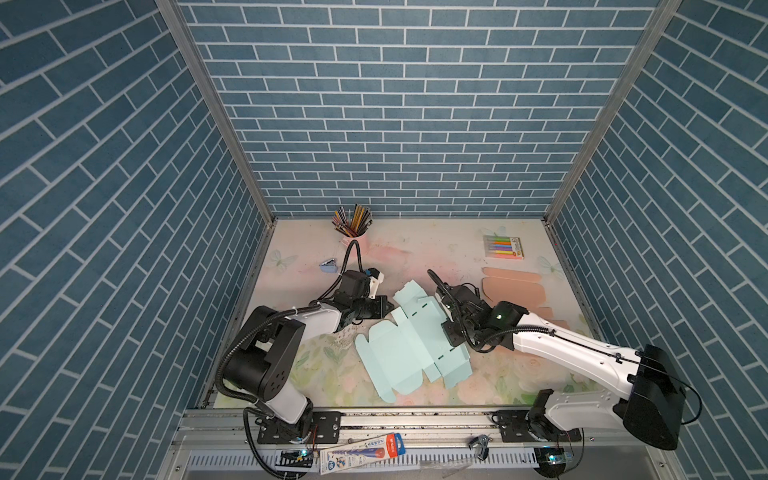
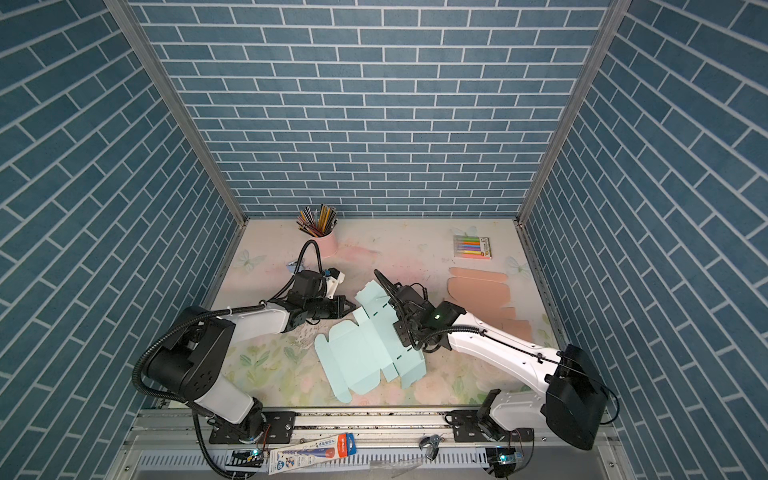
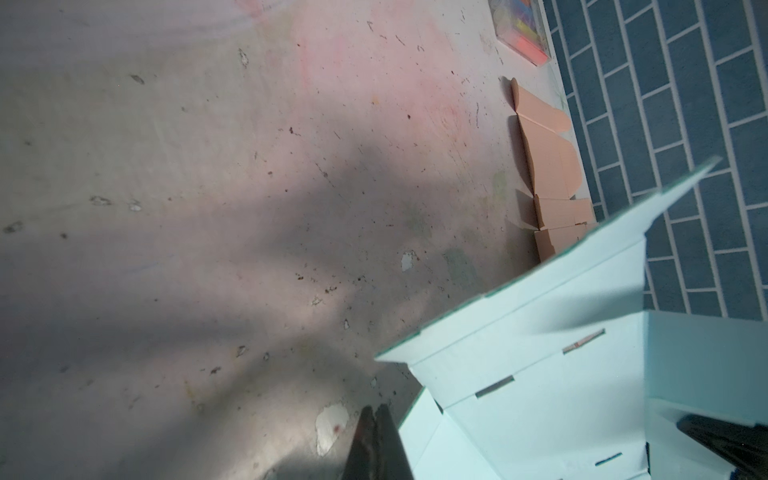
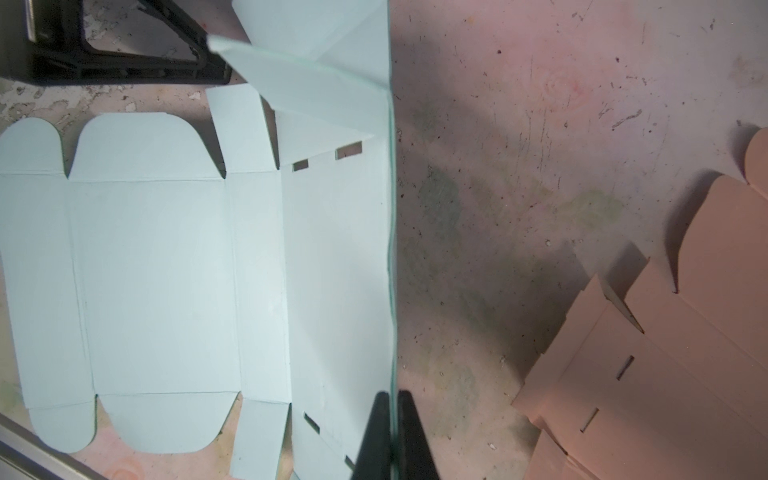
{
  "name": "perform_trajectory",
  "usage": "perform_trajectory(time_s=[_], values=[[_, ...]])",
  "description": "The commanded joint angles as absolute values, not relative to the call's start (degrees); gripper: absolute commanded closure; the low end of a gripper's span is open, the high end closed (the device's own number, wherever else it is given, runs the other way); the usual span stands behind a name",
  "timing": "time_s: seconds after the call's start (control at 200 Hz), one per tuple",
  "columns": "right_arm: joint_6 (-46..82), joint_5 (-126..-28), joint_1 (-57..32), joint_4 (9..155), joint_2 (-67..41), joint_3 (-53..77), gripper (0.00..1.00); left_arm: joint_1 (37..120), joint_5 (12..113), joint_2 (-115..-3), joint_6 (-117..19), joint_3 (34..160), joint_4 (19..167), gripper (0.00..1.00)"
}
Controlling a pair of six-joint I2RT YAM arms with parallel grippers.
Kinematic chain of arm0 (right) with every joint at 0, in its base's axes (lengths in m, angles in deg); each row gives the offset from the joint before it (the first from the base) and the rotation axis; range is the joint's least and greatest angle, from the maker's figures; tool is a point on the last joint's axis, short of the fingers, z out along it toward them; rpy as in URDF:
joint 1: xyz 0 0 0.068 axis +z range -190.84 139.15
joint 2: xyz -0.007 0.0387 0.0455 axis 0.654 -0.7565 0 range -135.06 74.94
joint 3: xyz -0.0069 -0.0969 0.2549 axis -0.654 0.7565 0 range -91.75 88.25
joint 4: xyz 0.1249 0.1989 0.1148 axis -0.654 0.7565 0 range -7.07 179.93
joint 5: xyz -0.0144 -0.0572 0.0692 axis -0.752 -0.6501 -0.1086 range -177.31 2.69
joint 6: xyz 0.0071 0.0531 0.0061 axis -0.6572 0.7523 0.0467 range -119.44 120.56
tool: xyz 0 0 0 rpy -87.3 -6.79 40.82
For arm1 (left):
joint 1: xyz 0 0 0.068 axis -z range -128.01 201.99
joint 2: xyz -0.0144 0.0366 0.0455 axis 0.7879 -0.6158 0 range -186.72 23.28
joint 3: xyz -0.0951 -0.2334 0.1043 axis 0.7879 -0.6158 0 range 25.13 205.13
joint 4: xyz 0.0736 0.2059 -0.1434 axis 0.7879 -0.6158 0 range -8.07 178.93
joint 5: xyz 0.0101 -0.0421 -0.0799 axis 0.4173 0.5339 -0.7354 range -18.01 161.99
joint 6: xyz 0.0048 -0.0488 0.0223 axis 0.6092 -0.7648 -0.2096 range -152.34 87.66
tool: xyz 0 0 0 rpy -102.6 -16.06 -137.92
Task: Fold the paper box
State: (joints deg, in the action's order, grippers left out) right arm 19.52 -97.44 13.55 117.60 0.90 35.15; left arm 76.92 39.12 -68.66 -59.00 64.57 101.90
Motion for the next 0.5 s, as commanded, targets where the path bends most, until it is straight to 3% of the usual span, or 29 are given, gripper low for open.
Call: perform_trajectory(time_s=[0.0, 0.495], values=[[17.5, -98.7, 14.0, 118.0, 0.3, 33.1, 1.0, 77.5, 38.5, -68.7, -59.7, 63.7, 104.4, 1.0], [17.3, -99.3, 14.3, 118.3, -0.9, 31.9, 1.0, 79.9, 37.9, -64.4, -60.0, 61.1, 103.7, 1.0]])
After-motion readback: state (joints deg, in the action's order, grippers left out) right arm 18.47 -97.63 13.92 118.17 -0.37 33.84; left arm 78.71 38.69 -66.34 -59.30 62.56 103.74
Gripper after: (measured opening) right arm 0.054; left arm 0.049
